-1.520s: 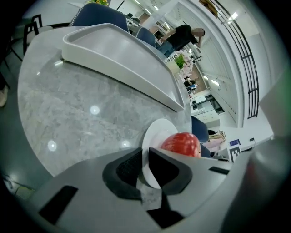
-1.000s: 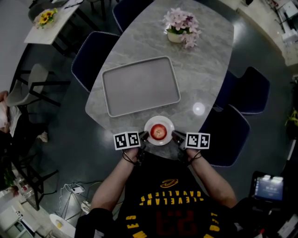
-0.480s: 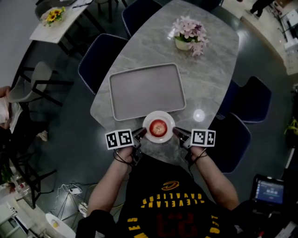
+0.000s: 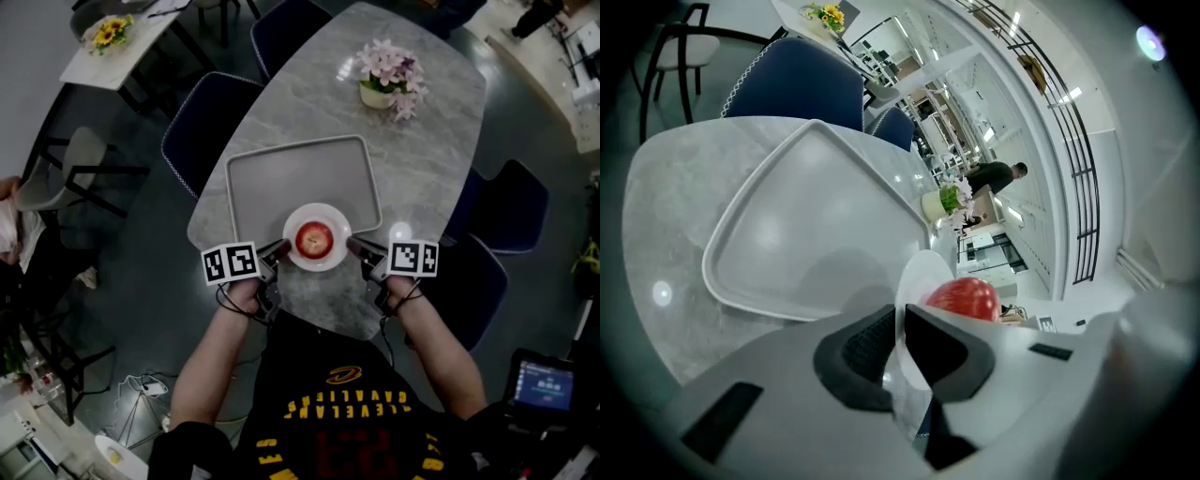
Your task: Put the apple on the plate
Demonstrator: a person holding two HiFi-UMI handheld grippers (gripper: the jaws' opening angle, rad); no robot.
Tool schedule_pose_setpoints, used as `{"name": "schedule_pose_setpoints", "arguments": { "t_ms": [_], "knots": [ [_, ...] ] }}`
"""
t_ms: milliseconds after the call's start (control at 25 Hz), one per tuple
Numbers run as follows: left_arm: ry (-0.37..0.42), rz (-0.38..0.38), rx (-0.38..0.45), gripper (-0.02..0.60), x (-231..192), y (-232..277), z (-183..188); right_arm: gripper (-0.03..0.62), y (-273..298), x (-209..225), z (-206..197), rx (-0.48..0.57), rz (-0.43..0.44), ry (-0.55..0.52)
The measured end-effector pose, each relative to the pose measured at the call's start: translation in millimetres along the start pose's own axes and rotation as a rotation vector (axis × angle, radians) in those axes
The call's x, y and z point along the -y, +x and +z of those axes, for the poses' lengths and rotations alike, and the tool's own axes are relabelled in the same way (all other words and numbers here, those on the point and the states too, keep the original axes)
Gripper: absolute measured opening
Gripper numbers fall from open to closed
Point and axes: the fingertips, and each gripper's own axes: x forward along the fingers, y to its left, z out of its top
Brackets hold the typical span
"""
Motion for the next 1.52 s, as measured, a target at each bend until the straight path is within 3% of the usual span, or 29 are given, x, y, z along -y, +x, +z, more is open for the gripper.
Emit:
{"name": "schedule_pose_setpoints", "arguments": {
  "t_ms": [320,640,1000,1520],
  "knots": [
    [0.031,-0.005,-0.005,0.035,0,11,51,0.032,25,-9,41,0.017,-0.008,-0.009],
    [0.024,0.024,-0.033,0.035,-23,34,86,0.032,64,9,67,0.007,-0.046,0.012],
    [0.007,0.057,-0.083,0.035,-51,59,107,0.033,96,32,83,-0.006,-0.088,0.04],
    [0.028,0.078,-0.134,0.035,-61,67,107,0.034,107,44,83,-0.003,-0.127,0.06]
  ]
}}
